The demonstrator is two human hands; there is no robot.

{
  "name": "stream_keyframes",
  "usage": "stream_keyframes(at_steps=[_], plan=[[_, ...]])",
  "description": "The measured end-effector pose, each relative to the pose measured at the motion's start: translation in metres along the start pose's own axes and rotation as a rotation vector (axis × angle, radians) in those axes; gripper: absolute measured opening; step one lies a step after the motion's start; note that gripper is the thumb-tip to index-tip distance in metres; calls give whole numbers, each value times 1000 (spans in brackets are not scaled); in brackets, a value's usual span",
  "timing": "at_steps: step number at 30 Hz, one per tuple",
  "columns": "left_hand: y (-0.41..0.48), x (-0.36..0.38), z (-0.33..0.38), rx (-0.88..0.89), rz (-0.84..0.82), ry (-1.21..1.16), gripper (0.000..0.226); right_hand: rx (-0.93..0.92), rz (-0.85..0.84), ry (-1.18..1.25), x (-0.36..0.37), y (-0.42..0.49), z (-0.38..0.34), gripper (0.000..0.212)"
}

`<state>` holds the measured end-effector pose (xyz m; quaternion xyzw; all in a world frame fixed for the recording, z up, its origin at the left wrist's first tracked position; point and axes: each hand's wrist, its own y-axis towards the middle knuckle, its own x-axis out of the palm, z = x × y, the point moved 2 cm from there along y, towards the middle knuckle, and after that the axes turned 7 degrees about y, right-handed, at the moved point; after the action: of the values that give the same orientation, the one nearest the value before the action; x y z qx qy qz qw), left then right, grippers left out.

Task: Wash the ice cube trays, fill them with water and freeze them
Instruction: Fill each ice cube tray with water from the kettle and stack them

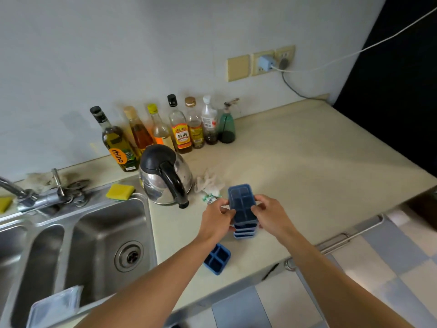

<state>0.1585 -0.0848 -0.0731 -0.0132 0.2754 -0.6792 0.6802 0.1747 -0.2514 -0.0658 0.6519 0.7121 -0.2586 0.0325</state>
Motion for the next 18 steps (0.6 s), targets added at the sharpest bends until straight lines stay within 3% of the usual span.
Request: stream_keyframes(at_steps=[5,8,11,13,18], plan=[[9,4,-3,-47,-44,133,33,-12,-9,-156,5,10,15,31],[11,2,-11,-55,-17,159,35,-40,75,-217,5,8,16,31],[10,-6,-25,-72,61,159,30,-172,244,-268,2,-3,11,27],[10,-22,-38,-98,143,174,24,-306,271,-242,4,-12,2,20],[7,-73,-80,-171,247,421,20,-504,2,-189,37,-39,-21,16]])
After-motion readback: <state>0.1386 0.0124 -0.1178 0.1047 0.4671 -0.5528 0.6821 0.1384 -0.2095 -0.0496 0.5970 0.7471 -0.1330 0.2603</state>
